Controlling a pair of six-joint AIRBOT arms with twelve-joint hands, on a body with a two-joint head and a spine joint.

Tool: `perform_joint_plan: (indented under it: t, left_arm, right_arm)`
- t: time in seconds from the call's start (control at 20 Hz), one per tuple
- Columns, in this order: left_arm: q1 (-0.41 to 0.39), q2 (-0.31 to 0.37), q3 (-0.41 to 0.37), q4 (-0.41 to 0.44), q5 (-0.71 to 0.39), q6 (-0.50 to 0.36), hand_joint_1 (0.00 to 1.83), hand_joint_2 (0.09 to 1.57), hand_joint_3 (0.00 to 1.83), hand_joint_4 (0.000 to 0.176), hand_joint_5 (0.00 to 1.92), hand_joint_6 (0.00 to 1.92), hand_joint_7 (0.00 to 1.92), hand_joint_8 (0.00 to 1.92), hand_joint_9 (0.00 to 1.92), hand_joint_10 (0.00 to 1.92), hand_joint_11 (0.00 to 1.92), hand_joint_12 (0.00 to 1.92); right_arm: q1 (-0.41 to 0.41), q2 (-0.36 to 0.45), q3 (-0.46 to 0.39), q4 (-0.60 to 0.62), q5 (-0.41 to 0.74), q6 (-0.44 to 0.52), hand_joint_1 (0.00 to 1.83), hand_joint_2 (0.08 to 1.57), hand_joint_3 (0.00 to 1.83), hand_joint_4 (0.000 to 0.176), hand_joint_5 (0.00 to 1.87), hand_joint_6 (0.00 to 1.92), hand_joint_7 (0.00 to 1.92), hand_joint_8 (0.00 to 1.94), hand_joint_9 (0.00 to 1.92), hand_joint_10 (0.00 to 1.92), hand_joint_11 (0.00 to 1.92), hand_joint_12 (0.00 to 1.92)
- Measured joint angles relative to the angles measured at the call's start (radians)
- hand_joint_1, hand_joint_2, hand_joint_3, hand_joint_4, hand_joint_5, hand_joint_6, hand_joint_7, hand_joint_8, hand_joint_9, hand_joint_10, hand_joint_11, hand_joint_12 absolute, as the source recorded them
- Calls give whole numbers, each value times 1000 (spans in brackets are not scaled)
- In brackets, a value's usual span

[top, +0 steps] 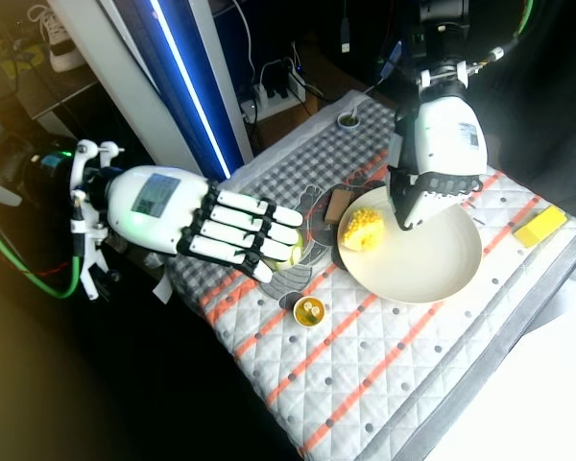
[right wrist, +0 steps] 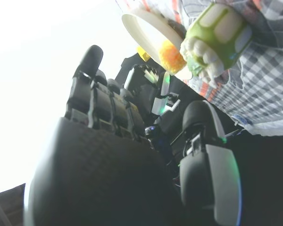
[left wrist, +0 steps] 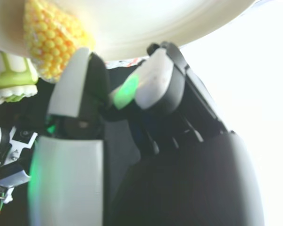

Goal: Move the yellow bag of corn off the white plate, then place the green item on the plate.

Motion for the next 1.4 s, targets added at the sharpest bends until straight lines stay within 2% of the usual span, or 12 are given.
perform_joint_plan:
  t: [0.05,0.15,0.2,0.25,0.3,0.35,0.4,0.55,1.0,1.25,1.3,1.4]
  left_arm:
    - [0,2,0,0,0,0,1064,1130,0,6,357,940,467,998,397,1359,283,1873]
    - [1,9,-2,-3,0,0,923,1055,0,84,265,241,284,155,173,473,10,1295]
    - [2,16,-8,-3,3,0,831,1025,0,131,159,80,144,31,80,228,1,892]
    - [2,21,-10,-5,3,0,777,996,0,155,90,19,34,5,15,45,0,533]
    - [2,22,-12,-5,4,0,777,996,0,155,90,19,34,5,15,45,0,533]
    - [3,32,-22,-6,6,0,664,983,0,173,10,2,0,0,0,1,0,61]
    - [3,37,-25,-7,6,0,679,965,0,175,1,0,0,0,0,0,0,11]
    - [3,43,-34,-7,10,0,702,983,1,176,0,0,0,0,0,0,0,0]
    - [31,55,-64,-15,-4,1,777,967,0,161,11,2,0,0,0,0,0,0]
    - [48,23,-56,-16,10,1,619,1044,25,152,0,0,0,0,0,0,51,25]
    - [48,16,-47,-16,10,1,636,1048,13,135,12,5,17,4,22,8,9,340]
    - [51,0,-34,-16,16,2,747,1046,1,134,90,14,116,10,123,36,0,644]
  right_arm:
    - [0,0,0,2,0,0,497,1298,0,0,0,0,0,0,15,3,0,774]
    - [0,-1,0,3,0,0,501,1292,0,0,0,0,0,0,59,20,0,1137]
    - [0,-1,0,4,0,0,507,1290,0,0,0,0,0,0,61,20,0,1171]
    - [0,-1,0,4,0,0,489,1295,0,0,0,0,0,0,34,8,0,996]
    - [0,-1,0,7,0,0,489,1295,0,0,0,0,0,0,34,8,0,996]
    - [0,-2,0,6,1,0,503,1300,1,0,0,0,0,0,32,6,0,868]
    - [0,-2,0,6,0,0,521,1294,0,0,0,0,0,0,62,18,0,1023]
    - [0,-2,0,10,0,0,511,1291,0,10,0,0,0,0,20,10,0,988]
    - [0,-6,0,14,-1,1,513,1277,0,0,0,0,0,0,24,6,0,877]
    - [-5,-8,0,14,4,3,532,1285,2,4,0,0,0,0,33,7,0,948]
    - [-8,-8,0,14,4,3,535,1285,1,12,0,0,0,0,33,7,0,901]
    - [-8,-8,0,14,-1,3,510,1294,4,2,0,0,0,0,18,0,0,875]
